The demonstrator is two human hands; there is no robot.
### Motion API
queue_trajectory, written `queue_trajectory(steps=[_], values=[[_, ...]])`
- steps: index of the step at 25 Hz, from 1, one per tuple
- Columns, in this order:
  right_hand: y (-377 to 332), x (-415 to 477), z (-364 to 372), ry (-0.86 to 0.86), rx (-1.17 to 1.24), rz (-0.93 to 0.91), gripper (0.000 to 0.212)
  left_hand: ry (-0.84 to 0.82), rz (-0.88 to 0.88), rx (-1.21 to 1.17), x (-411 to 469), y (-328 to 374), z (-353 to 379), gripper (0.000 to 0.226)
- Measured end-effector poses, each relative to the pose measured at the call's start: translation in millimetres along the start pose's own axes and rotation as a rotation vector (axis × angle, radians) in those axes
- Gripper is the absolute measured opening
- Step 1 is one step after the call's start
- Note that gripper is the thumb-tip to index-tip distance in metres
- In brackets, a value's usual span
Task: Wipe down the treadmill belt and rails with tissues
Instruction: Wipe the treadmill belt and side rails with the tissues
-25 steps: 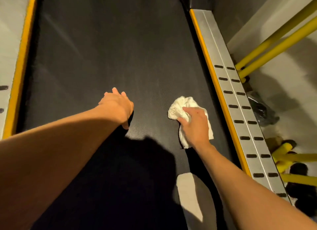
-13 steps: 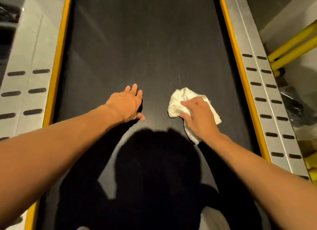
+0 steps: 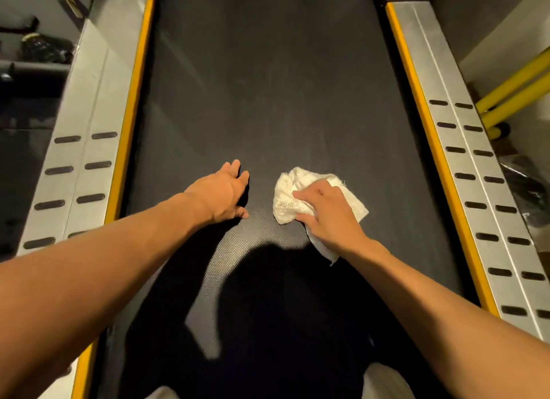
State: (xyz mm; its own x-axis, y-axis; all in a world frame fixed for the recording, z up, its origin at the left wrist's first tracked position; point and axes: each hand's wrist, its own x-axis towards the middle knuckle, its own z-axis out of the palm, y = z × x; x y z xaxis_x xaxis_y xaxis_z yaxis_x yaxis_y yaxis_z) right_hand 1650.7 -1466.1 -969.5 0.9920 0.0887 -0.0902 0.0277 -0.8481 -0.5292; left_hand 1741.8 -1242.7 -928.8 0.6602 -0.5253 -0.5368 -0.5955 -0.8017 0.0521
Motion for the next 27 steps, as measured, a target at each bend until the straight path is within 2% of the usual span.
queue_trajectory(steps=[2,6,9,12,15,20,24,27], values=[[3,-6,-3,-0.016,0.014,-0.009,0.039,-0.011,-0.033,0.005,-9,-8,6,0.088],[-8,43,0,-0.014,-0.020,0.100,0.041,-0.003,-0.078,0.020,-20,-21,7,0.087],[-46,50,19,-0.070,0.002,-0.014,0.042,-0.023,-0.090,0.013,-28,-30,12,0.088],[-63,17,36,-0.079,0.044,-0.123,0.039,-0.047,-0.181,0.021,-34,-38,19,0.092],[-57,12,26,-0.096,0.045,-0.100,0.038,-0.080,-0.240,-0.029,-41,-49,25,0.098],[-84,56,38,-0.103,-0.068,-0.078,0.042,-0.128,-0.204,-0.176,-48,-64,31,0.107],[-101,50,52,-0.153,-0.055,-0.226,0.040,0.009,-0.200,-0.235,-59,-82,35,0.107],[-90,29,50,-0.111,-0.055,-0.273,0.034,0.127,-0.293,-0.033,-76,-88,50,0.099]])
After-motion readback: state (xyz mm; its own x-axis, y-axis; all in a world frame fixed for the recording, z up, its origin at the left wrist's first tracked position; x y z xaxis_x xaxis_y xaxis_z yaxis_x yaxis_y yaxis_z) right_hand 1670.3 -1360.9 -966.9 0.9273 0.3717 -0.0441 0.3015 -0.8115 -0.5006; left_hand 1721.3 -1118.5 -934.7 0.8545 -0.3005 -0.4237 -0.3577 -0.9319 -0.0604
